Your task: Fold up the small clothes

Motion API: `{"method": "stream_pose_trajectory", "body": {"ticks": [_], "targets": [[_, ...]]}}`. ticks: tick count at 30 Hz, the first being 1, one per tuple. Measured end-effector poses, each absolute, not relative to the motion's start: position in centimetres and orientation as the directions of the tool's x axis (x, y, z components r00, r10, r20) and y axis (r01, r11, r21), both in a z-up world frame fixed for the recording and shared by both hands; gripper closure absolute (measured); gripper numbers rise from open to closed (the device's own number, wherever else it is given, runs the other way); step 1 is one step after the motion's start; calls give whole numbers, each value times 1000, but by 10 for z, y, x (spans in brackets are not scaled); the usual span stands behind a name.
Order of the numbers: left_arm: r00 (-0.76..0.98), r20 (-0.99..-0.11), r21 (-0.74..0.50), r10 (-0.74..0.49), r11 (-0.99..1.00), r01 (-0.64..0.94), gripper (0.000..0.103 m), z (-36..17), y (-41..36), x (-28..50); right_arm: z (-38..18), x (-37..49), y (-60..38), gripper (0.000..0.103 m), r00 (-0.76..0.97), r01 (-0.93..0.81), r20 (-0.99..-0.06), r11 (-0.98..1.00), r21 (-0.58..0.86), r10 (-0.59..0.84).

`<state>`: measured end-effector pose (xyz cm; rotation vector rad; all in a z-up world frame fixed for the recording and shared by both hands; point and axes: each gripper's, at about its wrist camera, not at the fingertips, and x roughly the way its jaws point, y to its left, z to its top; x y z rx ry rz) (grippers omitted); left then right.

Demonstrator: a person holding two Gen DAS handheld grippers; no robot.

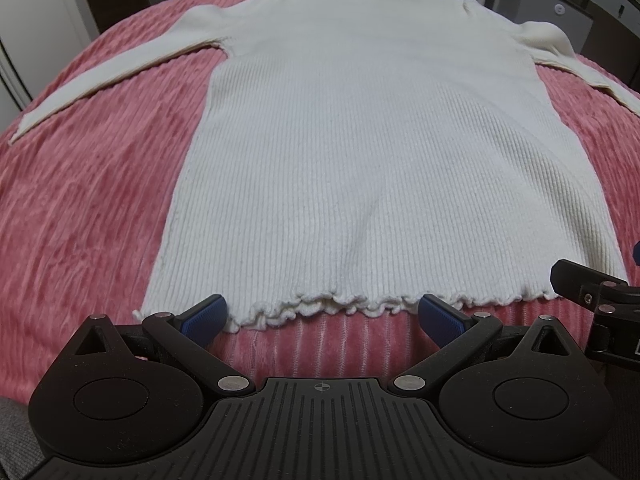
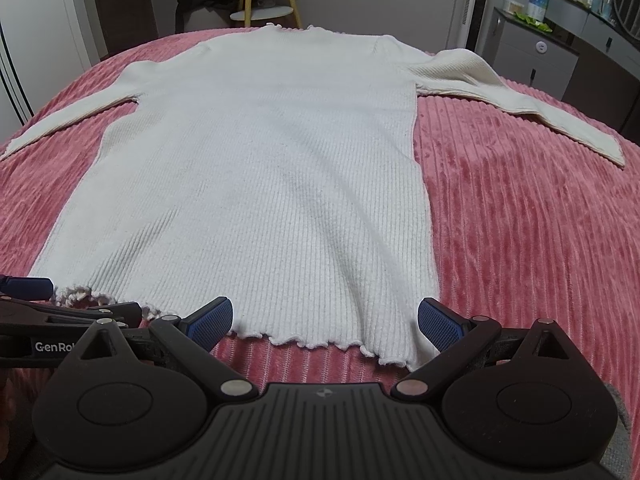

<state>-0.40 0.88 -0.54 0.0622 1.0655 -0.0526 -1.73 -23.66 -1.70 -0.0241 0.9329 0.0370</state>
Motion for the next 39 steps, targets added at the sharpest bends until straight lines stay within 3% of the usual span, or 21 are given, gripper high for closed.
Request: {"method": "stream_pose_trajectory", "body": {"ticks": [12, 16, 19, 23, 29, 34, 36, 39], "targets": [[463, -886, 24, -9, 998, 65, 0, -6, 9, 1, -18, -16, -241, 4, 580, -55, -811, 997, 53, 75], [451, -892, 31, 0, 998, 62, 0, -2, 8, 6, -15, -12, -253, 4, 571, -65, -802, 984, 167, 174], [473, -881, 46, 9, 997, 66, 0, 7, 6, 13, 4, -7, -284, 4, 667, -49, -692, 943, 330, 277], [525, -851, 58, 15, 996, 64, 0, 21, 1, 32, 28, 7, -344, 4, 820, 12, -537, 932, 362, 198], [559, -829, 55, 22, 998, 42, 0, 20, -15, 83, 7, 54, -465, 4, 828, 175, -519, 782, 598, 212], [576, -818, 36, 15, 999, 25, 0, 11, -32, 126, -33, 80, -566, 4, 879, 350, -472, 589, 729, 62], [590, -807, 17, 3, 1000, 19, 0, 8, -36, 139, -49, 87, -598, 7, 890, 388, -455, 493, 779, 18], [608, -794, 15, 4, 1000, 14, 0, 1, -41, 157, -65, 98, -639, 30, 897, 419, -440, 396, 817, -41]]}}
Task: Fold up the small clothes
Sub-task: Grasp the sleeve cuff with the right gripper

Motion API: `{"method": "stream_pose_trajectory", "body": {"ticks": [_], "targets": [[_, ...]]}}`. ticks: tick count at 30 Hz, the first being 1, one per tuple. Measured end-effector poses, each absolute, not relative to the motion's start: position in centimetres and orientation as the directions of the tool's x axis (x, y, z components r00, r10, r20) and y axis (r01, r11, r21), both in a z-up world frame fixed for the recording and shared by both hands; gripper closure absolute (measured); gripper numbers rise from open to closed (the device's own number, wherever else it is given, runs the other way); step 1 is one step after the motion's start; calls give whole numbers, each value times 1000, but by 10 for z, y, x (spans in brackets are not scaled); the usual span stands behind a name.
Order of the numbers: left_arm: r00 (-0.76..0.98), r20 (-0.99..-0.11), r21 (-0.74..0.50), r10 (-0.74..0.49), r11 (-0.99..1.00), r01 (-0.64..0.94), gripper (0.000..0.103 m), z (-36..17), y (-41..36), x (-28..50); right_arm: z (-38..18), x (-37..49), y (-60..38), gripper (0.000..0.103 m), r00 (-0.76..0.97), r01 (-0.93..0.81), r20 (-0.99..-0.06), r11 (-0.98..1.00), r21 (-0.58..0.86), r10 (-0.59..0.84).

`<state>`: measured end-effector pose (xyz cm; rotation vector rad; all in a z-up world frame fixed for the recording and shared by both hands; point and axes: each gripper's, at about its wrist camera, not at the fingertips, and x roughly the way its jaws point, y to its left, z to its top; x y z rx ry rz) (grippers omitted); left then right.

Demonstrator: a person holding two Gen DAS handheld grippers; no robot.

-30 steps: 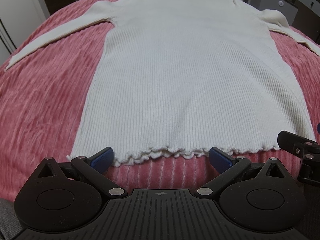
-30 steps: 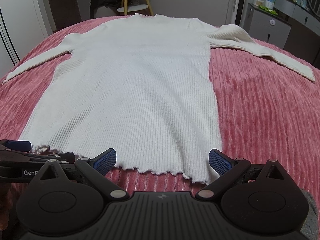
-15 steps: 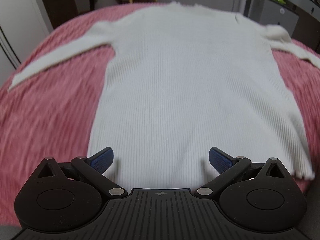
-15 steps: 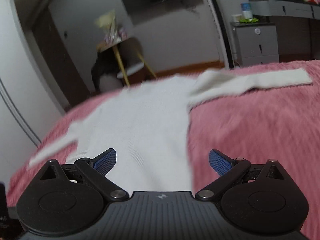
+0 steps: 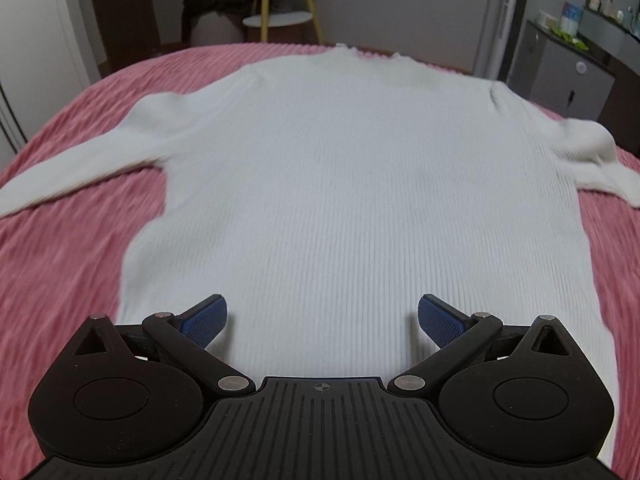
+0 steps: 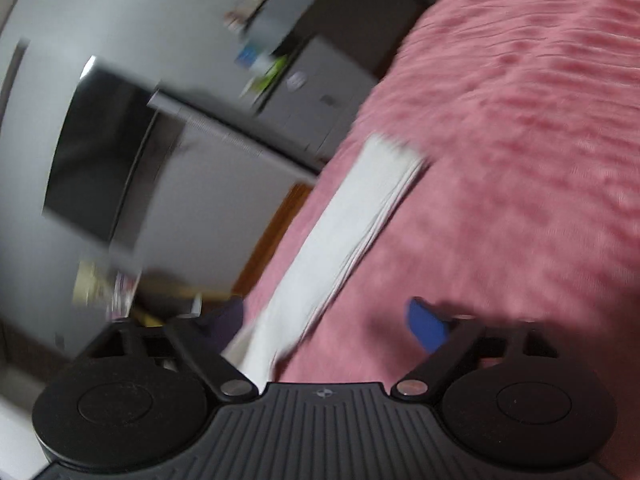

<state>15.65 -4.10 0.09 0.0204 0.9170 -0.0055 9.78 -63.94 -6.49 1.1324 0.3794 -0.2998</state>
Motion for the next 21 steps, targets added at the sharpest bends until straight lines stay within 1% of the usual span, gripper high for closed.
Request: {"method": "stream_pose_trajectory", "body": {"ticks": [2, 5, 7, 9, 11, 12, 13, 14, 15, 17, 21], "targets": [[618, -786, 28, 23, 1000, -1, 0, -4, -43, 166, -72, 108, -657, 51, 891, 440, -449, 385, 811, -70], [620, -784, 23, 29, 1000, -17, 0, -12, -42, 179, -81, 123, -673, 61, 879, 469, -465, 378, 798, -107], [603, -798, 13, 21, 1000, -18, 0, -20, -42, 185, -84, 132, -687, 65, 870, 487, -476, 374, 789, -129], [616, -788, 14, 23, 1000, -20, 0, -24, -42, 184, -90, 140, -693, 66, 859, 509, -492, 361, 781, -146], [629, -777, 19, 21, 1000, -10, 0, -25, -42, 182, -94, 146, -699, 76, 856, 515, -493, 354, 781, -157], [629, -777, 17, 18, 1000, -7, 0, -26, -42, 183, -95, 150, -701, 77, 855, 516, -492, 358, 778, -163], [631, -776, 12, 12, 1000, -4, 0, -27, -40, 183, -95, 154, -704, 83, 851, 522, -497, 368, 770, -169], [635, -773, 4, 4, 1000, -1, 0, -27, -39, 182, -93, 157, -706, 92, 846, 529, -504, 382, 758, -173], [638, -770, -2, -3, 1000, 3, 0, -28, -37, 181, -90, 160, -706, 94, 837, 542, -517, 400, 739, -180], [645, -764, -7, -14, 1000, 13, 0, -29, -35, 180, -79, 164, -701, 95, 821, 563, -532, 452, 692, -208], [645, -764, -18, -34, 999, 31, 0, -29, -34, 179, -40, 170, -670, 96, 814, 557, -510, 624, 549, -278]]}}
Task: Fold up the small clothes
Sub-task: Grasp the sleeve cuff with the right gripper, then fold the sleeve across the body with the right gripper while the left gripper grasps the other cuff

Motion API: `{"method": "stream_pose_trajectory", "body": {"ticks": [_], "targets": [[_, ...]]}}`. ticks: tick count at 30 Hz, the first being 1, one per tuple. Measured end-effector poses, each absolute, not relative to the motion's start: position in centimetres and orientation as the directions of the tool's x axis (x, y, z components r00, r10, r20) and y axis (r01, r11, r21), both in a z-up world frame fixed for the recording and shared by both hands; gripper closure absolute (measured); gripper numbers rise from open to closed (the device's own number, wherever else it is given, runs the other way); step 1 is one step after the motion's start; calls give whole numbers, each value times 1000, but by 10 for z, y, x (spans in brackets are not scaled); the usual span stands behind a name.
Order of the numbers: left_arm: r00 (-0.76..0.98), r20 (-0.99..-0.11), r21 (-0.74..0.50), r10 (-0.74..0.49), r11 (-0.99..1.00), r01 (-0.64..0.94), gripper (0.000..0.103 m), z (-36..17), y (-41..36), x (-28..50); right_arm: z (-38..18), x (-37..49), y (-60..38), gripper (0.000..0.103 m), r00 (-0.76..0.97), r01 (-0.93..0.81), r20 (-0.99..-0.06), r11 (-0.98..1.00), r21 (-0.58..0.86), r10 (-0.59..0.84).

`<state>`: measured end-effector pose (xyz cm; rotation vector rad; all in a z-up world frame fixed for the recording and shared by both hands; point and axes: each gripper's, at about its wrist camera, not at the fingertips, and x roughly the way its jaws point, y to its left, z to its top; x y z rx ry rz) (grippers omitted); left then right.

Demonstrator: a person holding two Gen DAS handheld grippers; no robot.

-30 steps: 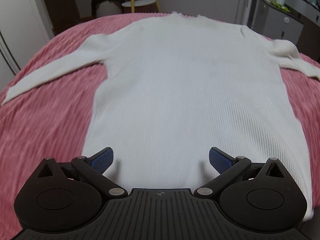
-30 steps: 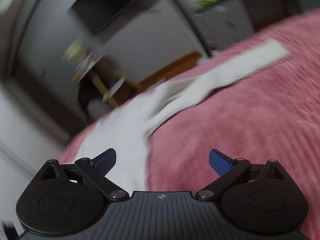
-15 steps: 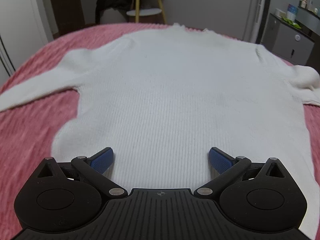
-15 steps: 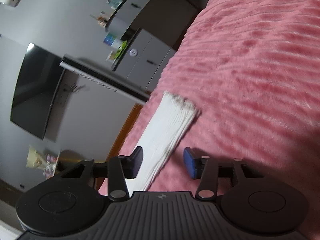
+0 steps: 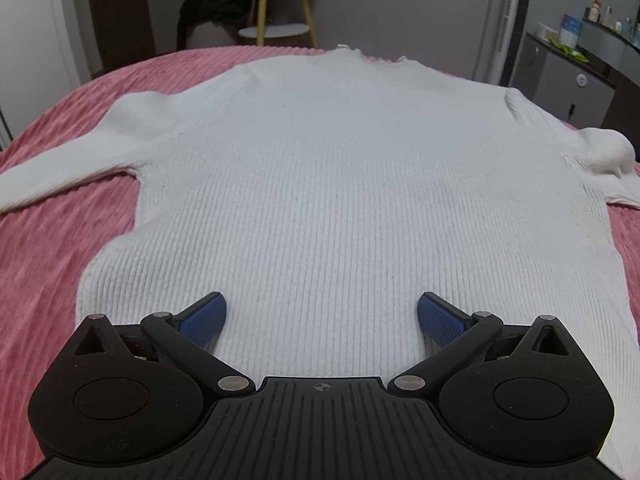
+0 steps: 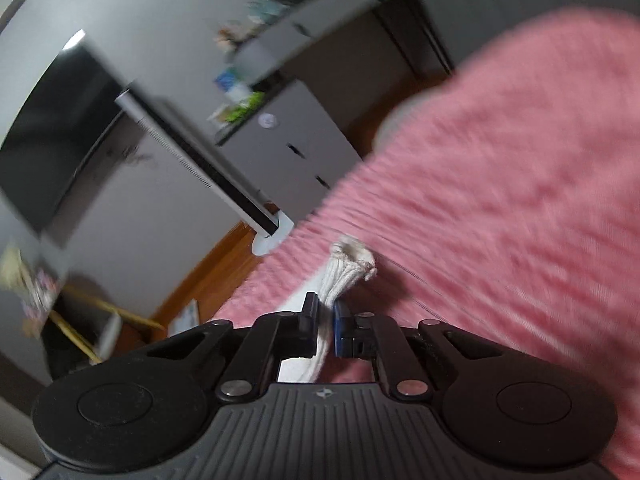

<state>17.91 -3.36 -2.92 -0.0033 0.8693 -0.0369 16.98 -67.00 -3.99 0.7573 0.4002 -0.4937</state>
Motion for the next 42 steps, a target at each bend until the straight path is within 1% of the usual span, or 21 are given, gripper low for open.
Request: {"method": "stream_pose_trajectory", "body": {"ticks": [2, 5, 8, 12, 14, 15, 17, 19, 21, 24, 27, 28, 29, 30, 32, 35, 36, 37, 39, 41, 42], "targets": [[632, -773, -34, -50, 999, 38, 0, -28, -30, 181, -19, 176, -645, 96, 829, 519, -480, 715, 468, -287], [612, -788, -48, -72, 997, 56, 0, -23, -25, 183, 10, 190, -591, 96, 867, 411, -429, 853, 323, -255], [622, -779, -86, -73, 996, 8, 0, -15, -11, 182, 27, 199, -522, 96, 910, 240, -391, 946, 217, -141], [646, -756, -143, -104, 990, -9, 0, -1, 4, 183, 24, 204, -430, 96, 924, 9, -380, 991, 130, 41], [657, -745, -144, -113, 990, 7, 0, 6, 4, 185, 14, 206, -393, 96, 911, -74, -395, 989, 131, 121], [659, -742, -145, -122, 989, 20, 0, 9, 3, 187, 6, 209, -376, 96, 896, -96, -422, 987, 128, 141], [660, -736, -159, -152, 986, 51, 0, 15, 0, 192, -16, 213, -355, 86, 846, -105, -508, 985, 135, 160], [655, -731, -184, -193, 979, 83, 0, 18, -6, 196, -31, 209, -355, 84, 814, -70, -555, 977, 202, 173], [642, -725, -230, -249, 966, 115, 0, 20, -17, 204, -33, 198, -367, 84, 808, -20, -566, 968, 252, 164], [606, -715, -318, -347, 935, 161, 0, 18, -42, 225, -25, 176, -387, 84, 831, 81, -552, 968, 240, 68], [557, -699, -392, -448, 892, 227, 1, 14, -79, 246, -29, 160, -412, 84, 833, 177, -554, 937, 301, 20], [538, -702, -406, -466, 883, 235, 3, 11, -90, 253, -32, 156, -417, 84, 828, 200, -561, 929, 311, 9], [517, -708, -419, -482, 875, 241, 12, 7, -100, 261, -36, 155, -422, 83, 821, 218, -571, 924, 315, 1], [488, -720, -434, -494, 868, 239, 31, 1, -110, 269, -46, 156, -431, 83, 813, 234, -583, 917, 324, -1], [432, -749, -459, -503, 863, 209, 41, -12, -124, 284, -50, 157, -433, 84, 811, 249, -584, 905, 344, -1], [419, -750, -483, -512, 856, 181, 41, -23, -134, 296, -56, 156, -439, 83, 819, 249, -573, 906, 343, -8], [424, -742, -497, -518, 851, 170, 46, -24, -135, 299, -60, 157, -442, 83, 820, 249, -572, 903, 351, -4], [426, -734, -512, -529, 843, 165, 53, -24, -137, 300, -63, 161, -447, 83, 820, 251, -572, 898, 362, 1], [413, -726, -534, -550, 829, 166, 81, -23, -139, 299, -67, 163, -446, 83, 819, 257, -573, 890, 378, 7], [395, -727, -537, -562, 823, 182, 94, -22, -144, 302, -70, 169, -449, 83, 819, 255, -574, 887, 384, 12], [396, -733, -525, -553, 830, 186, 94, -20, -145, 301, -69, 169, -448, 83, 820, 253, -572, 888, 383, 13]]}}
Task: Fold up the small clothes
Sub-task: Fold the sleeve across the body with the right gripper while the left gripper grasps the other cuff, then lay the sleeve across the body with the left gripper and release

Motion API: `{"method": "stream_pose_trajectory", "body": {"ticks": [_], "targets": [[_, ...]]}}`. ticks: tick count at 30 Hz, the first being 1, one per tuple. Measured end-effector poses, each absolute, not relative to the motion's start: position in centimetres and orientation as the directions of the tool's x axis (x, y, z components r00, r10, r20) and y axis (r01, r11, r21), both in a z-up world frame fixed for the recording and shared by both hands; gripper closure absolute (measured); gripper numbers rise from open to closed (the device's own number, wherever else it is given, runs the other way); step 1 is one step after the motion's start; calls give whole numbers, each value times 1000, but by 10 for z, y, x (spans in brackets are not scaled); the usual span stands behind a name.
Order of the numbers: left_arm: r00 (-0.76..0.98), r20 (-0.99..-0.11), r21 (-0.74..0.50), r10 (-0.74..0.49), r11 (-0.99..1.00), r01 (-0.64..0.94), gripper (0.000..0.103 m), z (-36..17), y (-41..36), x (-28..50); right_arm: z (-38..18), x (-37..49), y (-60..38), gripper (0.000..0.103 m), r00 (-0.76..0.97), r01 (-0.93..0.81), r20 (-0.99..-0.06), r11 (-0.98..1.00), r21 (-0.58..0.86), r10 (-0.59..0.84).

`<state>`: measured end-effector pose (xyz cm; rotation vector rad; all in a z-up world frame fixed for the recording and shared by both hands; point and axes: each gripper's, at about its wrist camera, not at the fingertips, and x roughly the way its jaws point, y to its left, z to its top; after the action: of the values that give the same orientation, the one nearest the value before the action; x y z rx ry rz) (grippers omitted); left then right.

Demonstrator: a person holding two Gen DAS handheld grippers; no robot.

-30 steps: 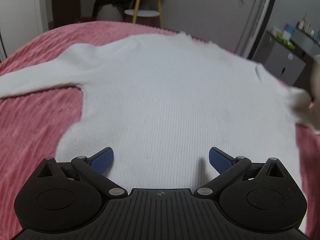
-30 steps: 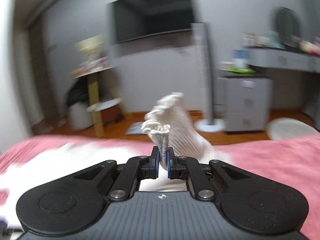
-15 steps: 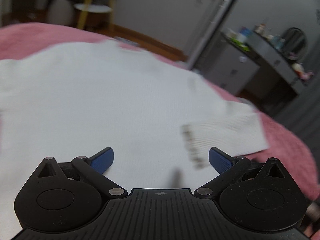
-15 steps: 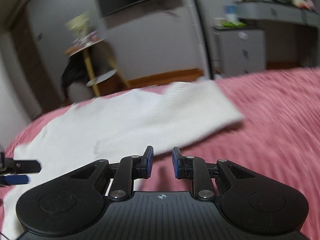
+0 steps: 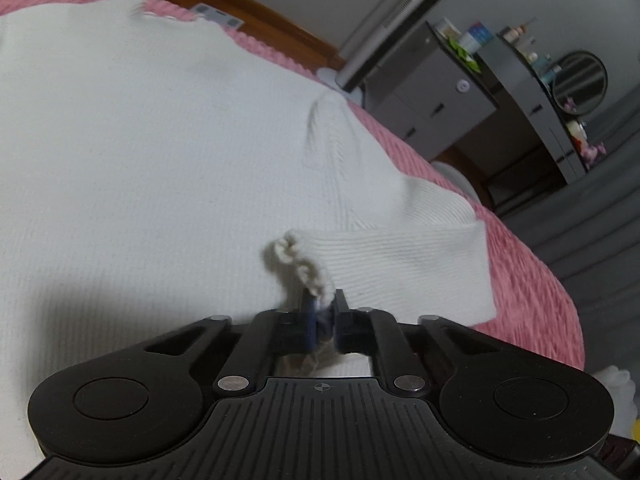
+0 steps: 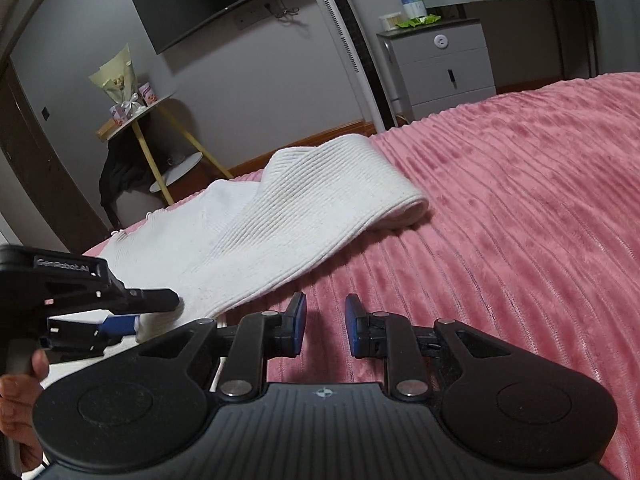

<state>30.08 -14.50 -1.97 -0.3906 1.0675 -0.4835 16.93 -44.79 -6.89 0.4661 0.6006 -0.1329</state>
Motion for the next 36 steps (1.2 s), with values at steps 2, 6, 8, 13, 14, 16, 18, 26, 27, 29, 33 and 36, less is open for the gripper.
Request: {"method": "stream_pose_trajectory", "body": {"ticks": [2, 6, 8, 13, 14, 16, 18, 26, 27, 29, 33, 36], "targets": [[425, -746, -467, -512, 858, 214, 95, -10, -148, 299, -67, 168, -446, 82, 822, 252, -569, 888, 384, 13], [538, -723, -334, -434, 900, 279, 95, 24, -129, 292, -63, 164, -442, 80, 828, 247, -560, 888, 389, 15], [589, -700, -288, -404, 914, 284, 95, 42, -111, 291, -63, 165, -440, 80, 831, 238, -556, 887, 396, 25], [698, -665, -155, -268, 963, 222, 95, 60, -55, 293, -58, 171, -425, 76, 837, 176, -538, 878, 445, 105], [702, -675, -133, -228, 973, 189, 95, 56, -43, 297, -57, 173, -420, 74, 836, 160, -535, 881, 445, 119], [693, -702, -115, -163, 987, 115, 95, 44, -18, 307, -55, 177, -412, 73, 835, 132, -529, 878, 460, 152], [674, -731, -102, -112, 993, 55, 95, 32, 3, 313, -55, 183, -408, 73, 831, 113, -519, 854, 508, 199], [605, -783, -166, -144, 986, 19, 83, -6, 35, 318, -63, 213, -399, 73, 801, 113, -505, 746, 656, 322], [611, -777, -173, -151, 985, 23, 78, -9, 39, 318, -66, 218, -401, 73, 802, 123, -497, 722, 680, 332], [611, -775, -185, -162, 982, 27, 77, -12, 41, 320, -73, 226, -406, 72, 808, 151, -473, 653, 742, 351], [607, -774, -196, -182, 980, 44, 94, -12, 42, 327, -89, 240, -413, 71, 824, 222, -454, 544, 809, 339], [638, -752, -173, -167, 983, 53, 95, -5, 44, 329, -93, 249, -412, 72, 836, 256, -449, 499, 828, 316]]}}
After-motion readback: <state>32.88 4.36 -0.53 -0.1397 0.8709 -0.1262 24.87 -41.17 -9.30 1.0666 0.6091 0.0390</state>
